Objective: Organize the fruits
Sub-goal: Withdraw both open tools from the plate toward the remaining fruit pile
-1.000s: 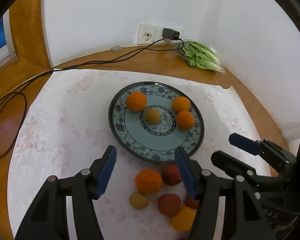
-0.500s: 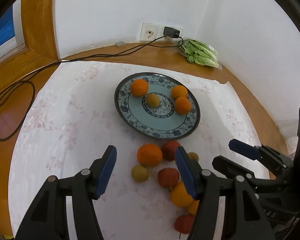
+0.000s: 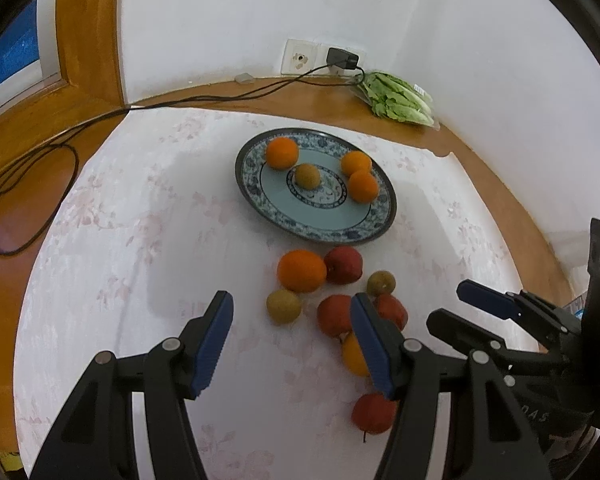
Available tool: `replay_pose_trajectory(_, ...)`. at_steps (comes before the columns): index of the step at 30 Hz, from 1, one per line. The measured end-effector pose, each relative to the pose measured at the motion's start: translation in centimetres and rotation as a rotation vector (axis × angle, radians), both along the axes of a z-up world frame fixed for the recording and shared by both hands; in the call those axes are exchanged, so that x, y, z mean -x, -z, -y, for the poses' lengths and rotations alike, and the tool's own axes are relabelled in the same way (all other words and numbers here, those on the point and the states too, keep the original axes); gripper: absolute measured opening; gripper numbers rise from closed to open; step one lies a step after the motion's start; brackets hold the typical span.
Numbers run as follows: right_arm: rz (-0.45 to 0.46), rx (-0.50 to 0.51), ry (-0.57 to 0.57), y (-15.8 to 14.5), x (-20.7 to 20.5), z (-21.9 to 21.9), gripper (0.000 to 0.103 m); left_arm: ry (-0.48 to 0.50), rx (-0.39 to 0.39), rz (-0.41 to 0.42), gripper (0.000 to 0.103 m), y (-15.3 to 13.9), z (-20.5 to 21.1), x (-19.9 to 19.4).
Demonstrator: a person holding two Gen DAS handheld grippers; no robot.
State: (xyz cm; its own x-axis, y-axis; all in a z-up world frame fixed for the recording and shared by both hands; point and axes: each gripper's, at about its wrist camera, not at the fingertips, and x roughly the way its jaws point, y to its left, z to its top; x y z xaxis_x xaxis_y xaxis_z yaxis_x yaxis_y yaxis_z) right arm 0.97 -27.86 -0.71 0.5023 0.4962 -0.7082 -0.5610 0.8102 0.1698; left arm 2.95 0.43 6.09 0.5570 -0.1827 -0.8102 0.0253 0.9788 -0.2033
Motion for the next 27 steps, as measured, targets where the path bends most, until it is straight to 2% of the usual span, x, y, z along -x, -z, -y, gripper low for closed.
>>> replay_pose_trajectory(15, 0.004, 0.026, -0.032, 1.2, 1.9, 0.1, 0.06, 0.02, 0.014, -0.033, 0.064, 1.5, 1.2, 0.1)
replay_pose_trajectory(24, -0.024, 0.011, -0.031, 1.9, 1.7, 0.3, 0.06, -0.012, 0.014, -0.038, 0.064, 2.6, 0.8, -0.6)
replay_pose_trajectory(25, -0.027, 0.01, -0.031, 2.0, 1.7, 0.3, 0.06, -0.02, 0.02, -0.034, 0.061, 2.7, 0.6, -0.6)
replay_pose_trajectory(26, -0.03, 0.009, -0.031, 2.1, 1.7, 0.3, 0.06, -0.024, 0.029, -0.029, 0.051, 2.7, 0.3, -0.7)
replay_pose_trajectory(27, -0.032, 0.008, -0.031, 2.2, 1.7, 0.3, 0.06, -0.028, 0.041, -0.029, 0.047, 2.9, 0.1, -0.7)
